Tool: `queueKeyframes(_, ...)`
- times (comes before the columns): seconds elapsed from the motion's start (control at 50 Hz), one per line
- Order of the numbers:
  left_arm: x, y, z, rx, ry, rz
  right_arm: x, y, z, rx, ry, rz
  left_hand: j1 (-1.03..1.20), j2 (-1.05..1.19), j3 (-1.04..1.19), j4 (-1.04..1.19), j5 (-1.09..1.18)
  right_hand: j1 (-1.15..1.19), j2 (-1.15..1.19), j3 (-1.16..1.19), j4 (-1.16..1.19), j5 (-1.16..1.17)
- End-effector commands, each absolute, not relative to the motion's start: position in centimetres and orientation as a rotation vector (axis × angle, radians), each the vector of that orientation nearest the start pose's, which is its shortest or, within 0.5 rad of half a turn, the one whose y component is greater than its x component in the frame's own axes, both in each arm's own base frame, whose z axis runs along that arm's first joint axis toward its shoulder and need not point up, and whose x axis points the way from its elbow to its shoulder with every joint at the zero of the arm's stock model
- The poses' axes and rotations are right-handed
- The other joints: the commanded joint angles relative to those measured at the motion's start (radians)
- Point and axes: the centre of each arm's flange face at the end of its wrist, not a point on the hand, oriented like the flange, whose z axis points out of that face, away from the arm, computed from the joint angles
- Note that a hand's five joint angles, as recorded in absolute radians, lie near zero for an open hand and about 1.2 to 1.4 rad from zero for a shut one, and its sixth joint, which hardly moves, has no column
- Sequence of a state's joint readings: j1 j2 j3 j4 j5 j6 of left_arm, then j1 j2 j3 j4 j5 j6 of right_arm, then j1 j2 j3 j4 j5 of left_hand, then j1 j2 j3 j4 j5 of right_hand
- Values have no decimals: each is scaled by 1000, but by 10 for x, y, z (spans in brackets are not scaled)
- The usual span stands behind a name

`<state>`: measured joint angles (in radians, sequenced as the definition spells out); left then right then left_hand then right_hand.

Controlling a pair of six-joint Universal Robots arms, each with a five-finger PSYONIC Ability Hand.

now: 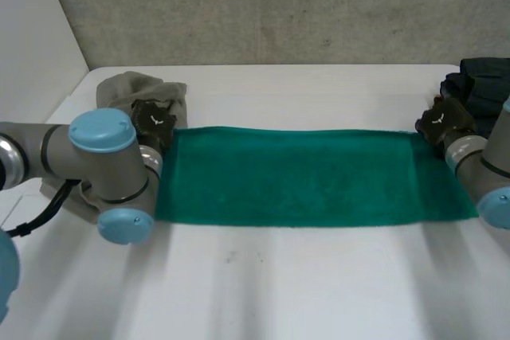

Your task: Fold the laundry.

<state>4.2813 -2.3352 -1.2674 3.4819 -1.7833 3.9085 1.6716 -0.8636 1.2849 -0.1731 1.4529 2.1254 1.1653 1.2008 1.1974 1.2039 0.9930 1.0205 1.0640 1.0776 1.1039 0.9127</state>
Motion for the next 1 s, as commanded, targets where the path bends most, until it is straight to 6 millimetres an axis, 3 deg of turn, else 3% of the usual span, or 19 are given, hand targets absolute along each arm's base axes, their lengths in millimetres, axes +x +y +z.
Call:
queueKeyframes(0.02, -294, -358, 133, 1029, 1809, -1817, 197, -410, 137, -1631, 2434, -2164, -991, -1026, -1023, -1029, -993, -846, -889, -903, -929, -913)
queueKeyframes(0.04, -297, -355, 134, 1039, 1806, -1832, 200, -407, 138, -1624, 2436, -2159, -915, -950, -947, -954, -917, -846, -889, -903, -929, -913)
queueKeyframes(0.14, -312, -336, 137, 1099, 1798, -1862, 202, -390, 146, -1475, 2462, -2126, -991, -1026, -1023, -1029, -993, -846, -889, -903, -929, -913)
queueKeyframes(0.28, -301, -314, 167, 1080, 1789, -1888, 197, -349, 178, -1311, 2375, -2078, -991, -1026, -1023, -1029, -993, -846, -889, -903, -929, -913)
queueKeyframes(0.32, -297, -307, 171, 1080, 1794, -1887, 189, -343, 178, -1296, 2381, -2021, -991, -1026, -1023, -1029, -993, -846, -889, -903, -929, -913)
queueKeyframes(0.4, -289, -290, 179, 1071, 1818, -1892, 154, -329, 166, -1219, 2503, -1734, -991, -1026, -1023, -1029, -993, -778, -821, -835, -861, -844)
queueKeyframes(0.46, -284, -279, 180, 1058, 1864, -1906, 145, -323, 159, -1182, 2529, -1631, -991, -1026, -1023, -1029, -993, -704, -747, -761, -787, -771)
queueKeyframes(0.6, -283, -268, 177, 1045, 1941, -1931, 126, -334, 148, -1150, 2529, -1669, -991, -1026, -1023, -1029, -993, -610, -653, -667, -693, -677)
queueKeyframes(0.7, -283, -268, 176, 1047, 1943, -1931, 124, -344, 126, -1147, 2541, -1654, -991, -1026, -1023, -1029, -993, -457, -501, -514, -541, -524)
queueKeyframes(0.74, -283, -269, 176, 1042, 1942, -1934, 123, -348, 120, -1145, 2545, -1646, -991, -1026, -1023, -1029, -993, -183, -226, -240, -266, -249)
queueKeyframes(0.78, -283, -270, 177, 1039, 1941, -1935, 120, -352, 115, -1132, 2559, -1639, -991, -1026, -1023, -1029, -993, 341, 298, 284, 258, 275)
queueKeyframes(0.82, -283, -269, 177, 1040, 1943, -1934, 110, -358, 113, -1102, 2611, -1643, -991, -1026, -1023, -1029, -993, 376, 332, 319, 292, 309)
queueKeyframes(0.86, -282, -269, 177, 1038, 1941, -1934, 100, -361, 113, -1075, 2666, -1656, -991, -1026, -1023, -1029, -993, 376, 332, 319, 292, 309)
queueKeyframes(0.92, -282, -268, 181, 1033, 1936, -1943, 68, -373, 122, -1031, 2809, -1782, -991, -1026, -1023, -1029, -993, 376, 332, 319, 292, 309)
queueKeyframes(1.0, -279, -264, 191, 1019, 1918, -1968, 43, -377, 149, -1250, 2888, -1917, -991, -1026, -1023, -1029, -993, 376, 332, 319, 292, 309)
